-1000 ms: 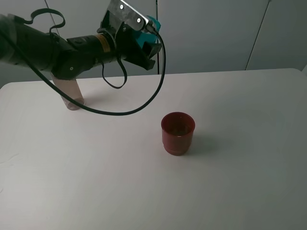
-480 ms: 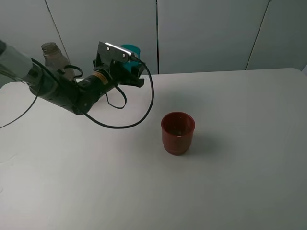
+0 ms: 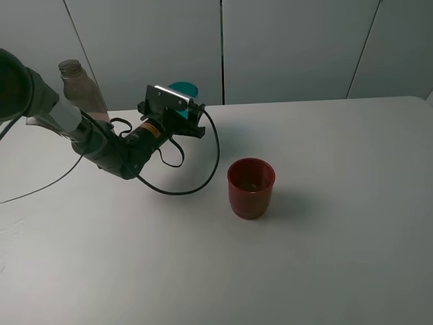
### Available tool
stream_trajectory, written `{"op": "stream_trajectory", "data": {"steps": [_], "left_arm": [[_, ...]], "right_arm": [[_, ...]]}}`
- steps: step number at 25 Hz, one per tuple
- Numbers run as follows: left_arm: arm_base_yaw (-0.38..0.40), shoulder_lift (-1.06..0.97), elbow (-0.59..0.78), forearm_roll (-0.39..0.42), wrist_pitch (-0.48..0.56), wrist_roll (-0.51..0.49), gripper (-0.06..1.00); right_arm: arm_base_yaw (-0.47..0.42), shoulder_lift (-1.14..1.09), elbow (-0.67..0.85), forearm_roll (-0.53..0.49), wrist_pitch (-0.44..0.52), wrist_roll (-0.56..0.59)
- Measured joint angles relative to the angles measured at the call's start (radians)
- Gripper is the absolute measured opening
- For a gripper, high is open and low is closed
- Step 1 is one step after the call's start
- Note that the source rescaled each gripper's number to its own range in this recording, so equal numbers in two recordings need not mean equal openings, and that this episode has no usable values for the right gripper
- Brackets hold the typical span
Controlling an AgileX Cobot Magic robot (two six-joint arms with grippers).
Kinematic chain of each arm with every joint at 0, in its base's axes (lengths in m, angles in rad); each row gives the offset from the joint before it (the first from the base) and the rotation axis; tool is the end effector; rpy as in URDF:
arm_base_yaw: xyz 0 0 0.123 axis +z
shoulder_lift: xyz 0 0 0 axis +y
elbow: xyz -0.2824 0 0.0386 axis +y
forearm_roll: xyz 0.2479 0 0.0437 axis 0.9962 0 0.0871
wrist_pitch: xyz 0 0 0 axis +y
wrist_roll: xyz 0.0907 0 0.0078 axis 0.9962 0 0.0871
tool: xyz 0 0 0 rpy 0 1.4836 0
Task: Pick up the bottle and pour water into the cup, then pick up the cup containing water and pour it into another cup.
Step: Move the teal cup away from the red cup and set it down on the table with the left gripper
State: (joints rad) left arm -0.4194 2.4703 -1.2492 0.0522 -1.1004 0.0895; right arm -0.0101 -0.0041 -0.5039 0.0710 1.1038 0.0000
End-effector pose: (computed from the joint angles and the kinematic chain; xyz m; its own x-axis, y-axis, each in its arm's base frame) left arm 0.4202 -0.1920 0.0473 0.0198 0.1147 -0.9932 0.4499 0.8861 0.1113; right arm -0.0078 0.0059 0.2749 -0.4872 0.0369 -0.8725 -0.0297 0.9978 0.0587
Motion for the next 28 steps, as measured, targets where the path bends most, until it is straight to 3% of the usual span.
{"op": "stream_trajectory", "data": {"steps": [23, 24, 25, 26, 28], "left_arm": [[0.0, 0.099, -0.064, -0.006, -0.016, 0.0, 0.1], [0.0, 0.099, -0.064, -0.006, -0.014, 0.0, 0.46], [0.0, 0.099, -0.064, -0.006, -0.014, -0.002, 0.72], [0.0, 0.099, -0.064, -0.004, -0.014, -0.005, 0.85], [0.0, 0.099, -0.064, 0.001, -0.014, -0.007, 0.94]], "right_arm": [[0.0, 0.0, 0.0, 0.0, 0.0, 0.0], [0.0, 0.0, 0.0, 0.0, 0.0, 0.0], [0.0, 0.0, 0.0, 0.0, 0.0, 0.0], [0.0, 0.0, 0.0, 0.0, 0.0, 0.0], [0.0, 0.0, 0.0, 0.0, 0.0, 0.0]]}}
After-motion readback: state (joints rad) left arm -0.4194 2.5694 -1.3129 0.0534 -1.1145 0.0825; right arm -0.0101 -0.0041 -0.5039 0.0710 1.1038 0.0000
